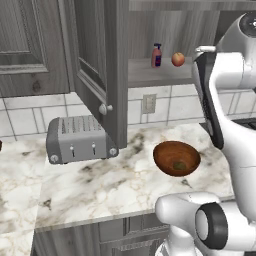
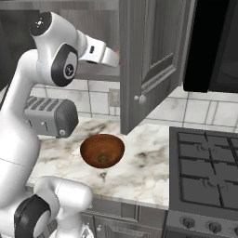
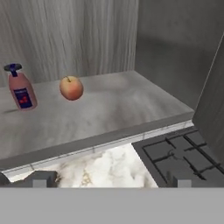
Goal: Open the cabinet. Pick the kiwi and peach from the cabinet and place them into the bowl. Then close the cabinet.
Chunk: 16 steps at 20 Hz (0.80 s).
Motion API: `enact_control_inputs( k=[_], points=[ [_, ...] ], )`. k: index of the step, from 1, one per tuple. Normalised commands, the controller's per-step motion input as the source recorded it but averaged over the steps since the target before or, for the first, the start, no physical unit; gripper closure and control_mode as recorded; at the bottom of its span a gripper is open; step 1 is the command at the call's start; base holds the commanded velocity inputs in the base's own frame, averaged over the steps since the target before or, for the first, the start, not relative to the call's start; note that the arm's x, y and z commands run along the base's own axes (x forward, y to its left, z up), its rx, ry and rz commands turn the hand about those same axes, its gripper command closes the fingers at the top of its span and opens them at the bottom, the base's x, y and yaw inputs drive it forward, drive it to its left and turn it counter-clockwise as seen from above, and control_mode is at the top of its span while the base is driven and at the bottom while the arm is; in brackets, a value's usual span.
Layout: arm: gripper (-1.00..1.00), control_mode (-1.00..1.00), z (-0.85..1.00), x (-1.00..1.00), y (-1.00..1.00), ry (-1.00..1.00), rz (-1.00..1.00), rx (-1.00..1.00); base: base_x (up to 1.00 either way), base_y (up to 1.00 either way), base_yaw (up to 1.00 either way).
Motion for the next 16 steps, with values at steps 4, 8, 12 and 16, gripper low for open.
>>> enact_control_inputs(
  k=[4,8,12,16],
  points=[
    [-1.0,-1.0,-0.01,0.27,0.05,-0.06,0.06,0.01,0.0,0.0,0.0],
    [-1.0,-1.0,-0.07,0.44,0.11,-0.01,0.02,0.0,0.0,0.0,0.0],
    [-1.0,-1.0,-0.12,0.59,0.16,0.0,0.0,0.0,0.0,0.0,0.0],
    [-1.0,-1.0,-0.06,0.69,0.11,0.0,0.0,0.0,0.0,0.0,0.0]
  ],
)
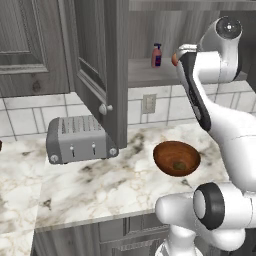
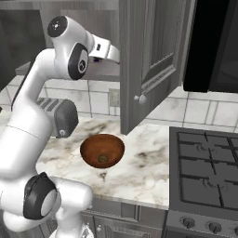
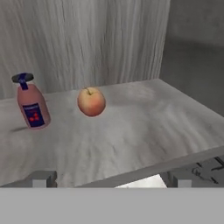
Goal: Open the cabinet. Pick the kiwi and peach from the cabinet and place them into the bowl. Then close the cabinet.
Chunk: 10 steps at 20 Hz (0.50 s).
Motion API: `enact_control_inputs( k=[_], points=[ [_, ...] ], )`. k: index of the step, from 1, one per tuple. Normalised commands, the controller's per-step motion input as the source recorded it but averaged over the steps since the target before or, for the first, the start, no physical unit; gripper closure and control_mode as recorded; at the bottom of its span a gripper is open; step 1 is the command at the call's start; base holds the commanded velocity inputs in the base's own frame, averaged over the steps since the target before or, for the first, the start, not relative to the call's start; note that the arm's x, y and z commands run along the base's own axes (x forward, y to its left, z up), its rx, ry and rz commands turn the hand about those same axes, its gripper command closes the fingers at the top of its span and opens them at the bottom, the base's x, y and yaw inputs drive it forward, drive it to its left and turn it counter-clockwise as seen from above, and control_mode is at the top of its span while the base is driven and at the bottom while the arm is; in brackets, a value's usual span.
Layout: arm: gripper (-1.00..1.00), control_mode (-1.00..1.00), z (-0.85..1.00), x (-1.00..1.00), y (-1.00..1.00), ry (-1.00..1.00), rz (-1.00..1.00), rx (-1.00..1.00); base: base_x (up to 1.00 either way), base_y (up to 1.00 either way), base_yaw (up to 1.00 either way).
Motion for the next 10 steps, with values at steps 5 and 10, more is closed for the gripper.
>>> enact_control_inputs(
  k=[5,10],
  points=[
    [-1.0,-1.0,-0.09,0.76,0.0,0.0,0.02,0.0,0.0,0.0,0.0],
    [-1.0,-1.0,-0.11,0.76,0.0,0.02,0.03,0.0,0.0,0.0,0.0]
  ],
)
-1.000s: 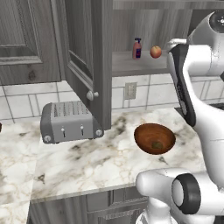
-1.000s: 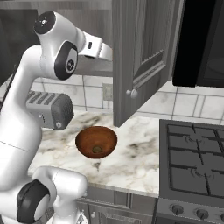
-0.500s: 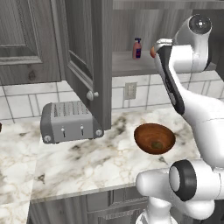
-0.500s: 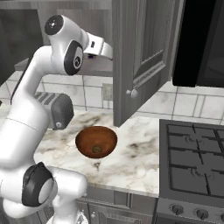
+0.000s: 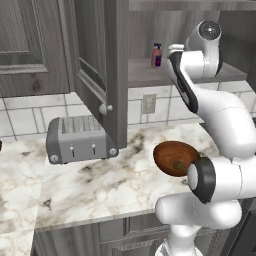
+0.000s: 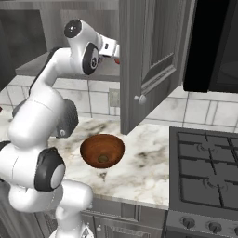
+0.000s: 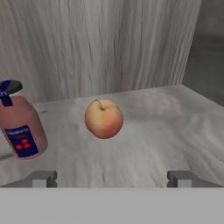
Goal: Open the cabinet. Pick the kiwi and peach from the cabinet and place them into the bowl. Then close the cabinet.
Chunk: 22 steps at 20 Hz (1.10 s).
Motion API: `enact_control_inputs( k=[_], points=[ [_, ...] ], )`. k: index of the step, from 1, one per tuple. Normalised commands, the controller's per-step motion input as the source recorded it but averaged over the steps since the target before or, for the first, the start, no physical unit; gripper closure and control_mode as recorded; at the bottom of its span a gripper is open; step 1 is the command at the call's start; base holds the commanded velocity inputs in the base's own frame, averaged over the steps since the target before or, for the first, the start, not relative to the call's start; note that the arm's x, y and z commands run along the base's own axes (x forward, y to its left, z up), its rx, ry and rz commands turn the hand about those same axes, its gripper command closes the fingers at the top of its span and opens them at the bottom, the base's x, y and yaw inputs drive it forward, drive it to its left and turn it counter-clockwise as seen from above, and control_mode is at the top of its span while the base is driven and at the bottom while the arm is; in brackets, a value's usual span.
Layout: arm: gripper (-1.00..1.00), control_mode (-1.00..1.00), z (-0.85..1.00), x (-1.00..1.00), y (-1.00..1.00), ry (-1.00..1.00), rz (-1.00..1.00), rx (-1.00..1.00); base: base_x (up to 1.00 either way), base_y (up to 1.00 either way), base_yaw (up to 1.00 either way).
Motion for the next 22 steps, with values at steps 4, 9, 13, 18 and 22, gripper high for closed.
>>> enact_control_inputs(
  k=[4,9,13,18,22],
  points=[
    [-1.0,-1.0,-0.16,0.75,0.0,0.02,0.04,0.0,0.0,0.0,0.0],
    [-1.0,-1.0,-0.08,0.62,-0.12,0.01,0.0,0.0,0.0,0.0,0.0],
    [-1.0,-1.0,-0.04,0.42,-0.25,0.0,0.0,0.0,0.0,0.0,0.0],
    [-1.0,-1.0,-0.01,0.03,-0.03,0.01,0.01,0.0,0.0,0.0,0.0],
    [-1.0,-1.0,-0.17,0.21,0.0,0.06,0.0,0.0,0.0,0.0,0.0]
  ],
)
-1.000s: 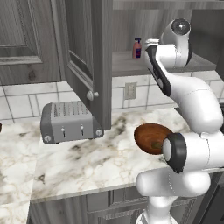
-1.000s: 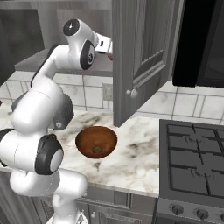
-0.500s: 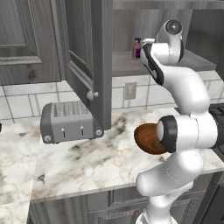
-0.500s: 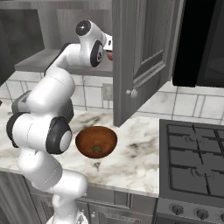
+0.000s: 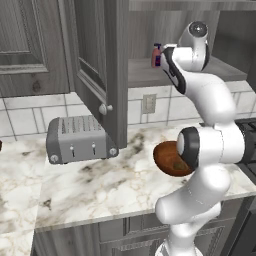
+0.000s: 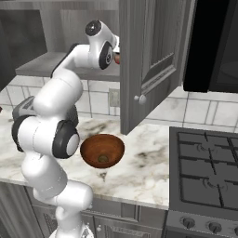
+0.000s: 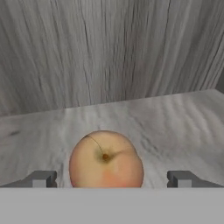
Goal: Open the cabinet. Pick the kiwi and peach from the cabinet and place them into the bowl. Then close the cabinet.
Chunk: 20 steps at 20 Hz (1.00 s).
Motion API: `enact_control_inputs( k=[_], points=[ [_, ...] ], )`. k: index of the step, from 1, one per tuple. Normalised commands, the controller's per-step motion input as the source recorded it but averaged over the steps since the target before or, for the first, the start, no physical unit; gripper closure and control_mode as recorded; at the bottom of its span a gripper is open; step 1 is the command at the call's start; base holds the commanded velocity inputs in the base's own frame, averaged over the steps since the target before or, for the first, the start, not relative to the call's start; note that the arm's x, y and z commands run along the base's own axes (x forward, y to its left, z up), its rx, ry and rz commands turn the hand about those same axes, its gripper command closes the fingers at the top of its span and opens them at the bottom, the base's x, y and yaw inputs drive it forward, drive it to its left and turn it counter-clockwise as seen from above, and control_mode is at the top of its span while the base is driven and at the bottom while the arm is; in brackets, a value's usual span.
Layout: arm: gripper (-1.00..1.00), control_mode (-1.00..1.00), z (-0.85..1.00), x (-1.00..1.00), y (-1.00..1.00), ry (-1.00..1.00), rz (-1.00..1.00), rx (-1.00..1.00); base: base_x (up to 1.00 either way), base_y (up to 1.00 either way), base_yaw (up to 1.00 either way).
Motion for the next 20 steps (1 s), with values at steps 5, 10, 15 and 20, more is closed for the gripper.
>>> enact_control_inputs(
  k=[5,10,15,20],
  points=[
    [-1.0,-1.0,-0.17,0.29,0.0,0.04,0.0,0.0,0.0,0.0,0.0],
    [1.0,-1.0,-0.21,0.35,0.0,0.0,0.0,0.0,0.0,0.0,0.0],
    [1.0,-1.0,-0.04,0.01,-0.01,0.0,0.0,0.0,0.0,0.0,0.0],
    [1.0,-1.0,0.22,-0.83,-0.16,-0.13,0.0,0.03,0.0,0.0,0.0]
  ],
)
